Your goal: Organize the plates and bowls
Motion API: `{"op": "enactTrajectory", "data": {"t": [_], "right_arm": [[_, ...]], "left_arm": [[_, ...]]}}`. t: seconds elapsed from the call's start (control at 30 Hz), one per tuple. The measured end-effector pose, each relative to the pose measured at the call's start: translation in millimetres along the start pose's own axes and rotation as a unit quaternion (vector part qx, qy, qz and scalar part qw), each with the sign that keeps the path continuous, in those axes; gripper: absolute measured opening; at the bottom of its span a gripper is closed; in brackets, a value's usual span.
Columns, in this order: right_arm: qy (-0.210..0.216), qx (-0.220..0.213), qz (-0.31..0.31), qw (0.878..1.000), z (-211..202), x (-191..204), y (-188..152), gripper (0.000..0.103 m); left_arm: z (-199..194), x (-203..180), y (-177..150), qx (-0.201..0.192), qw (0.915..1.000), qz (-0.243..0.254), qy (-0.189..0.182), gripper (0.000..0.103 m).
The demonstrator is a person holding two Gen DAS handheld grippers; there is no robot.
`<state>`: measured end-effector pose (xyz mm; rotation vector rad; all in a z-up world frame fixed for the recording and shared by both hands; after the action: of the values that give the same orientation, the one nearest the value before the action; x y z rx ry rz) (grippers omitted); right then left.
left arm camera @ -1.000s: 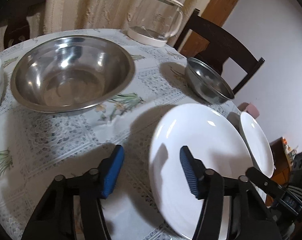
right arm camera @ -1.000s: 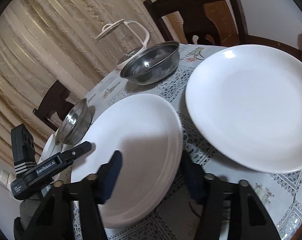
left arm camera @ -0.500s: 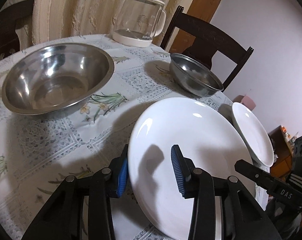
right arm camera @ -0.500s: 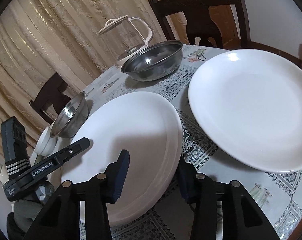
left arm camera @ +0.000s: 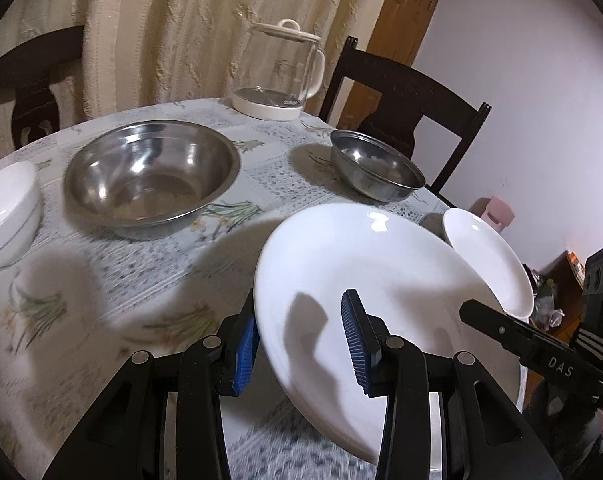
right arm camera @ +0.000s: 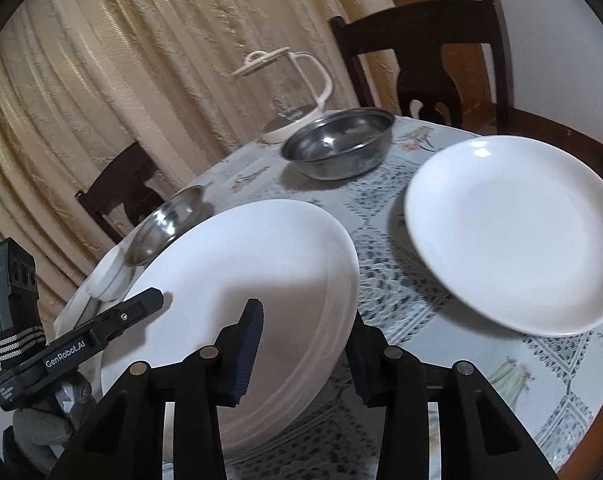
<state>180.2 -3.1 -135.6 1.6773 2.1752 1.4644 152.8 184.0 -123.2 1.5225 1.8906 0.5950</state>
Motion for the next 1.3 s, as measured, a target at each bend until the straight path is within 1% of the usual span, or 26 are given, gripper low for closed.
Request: {"op": "enactTrajectory", "data": {"t": [0.07, 0.27, 0.4, 0.57, 0.7, 0.9, 1.17, 1.3], "right_arm": [[0.01, 0.002, -0.009, 1.0, 1, 12, -2, 0.042], [0.05, 0.02, -0.039, 0.998, 9, 51, -13, 0.042], [0.08, 0.047, -0.054, 0.994, 22, 81, -29, 0.042], [0.107, 0.081, -0.082, 0.988, 35, 116, -54, 0.042], [0.131, 0.105, -0.107, 0.98, 47, 147, -72, 0.042], [0.159, 0.139, -0.142, 0.967, 65, 189, -98, 0.042], [0.186, 0.166, -0.186, 0.95, 83, 237, -120, 0.042], [0.198, 0.178, -0.207, 0.941, 92, 262, -131, 0.042]], "left_arm": [[-13, 8, -3, -0.005, 0.9999, -0.011, 0.006, 0.04], [-51, 45, -22, -0.013, 0.9982, -0.042, 0.042, 0.04], [-76, 72, -42, -0.015, 0.9952, -0.071, 0.066, 0.04], [-108, 108, -67, -0.024, 0.9891, -0.109, 0.096, 0.04], [-131, 139, -86, -0.033, 0.9818, -0.14, 0.124, 0.04], [-161, 187, -113, -0.043, 0.9674, -0.19, 0.162, 0.041], [-186, 236, -142, -0.053, 0.9508, -0.228, 0.203, 0.04], [-200, 259, -153, -0.06, 0.94, -0.252, 0.222, 0.041]]}}
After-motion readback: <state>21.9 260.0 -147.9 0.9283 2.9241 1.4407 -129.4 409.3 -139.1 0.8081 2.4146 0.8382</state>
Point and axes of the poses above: each gripper's, at about its wrist camera, not at the fingertips, and z roughly the way its jaws point, x to its left, y to its top, the point moved 9 cm from there along z, roughly the way its jaws point, and after that the axes turned 9 degrees about y, right-handed, at the moved point
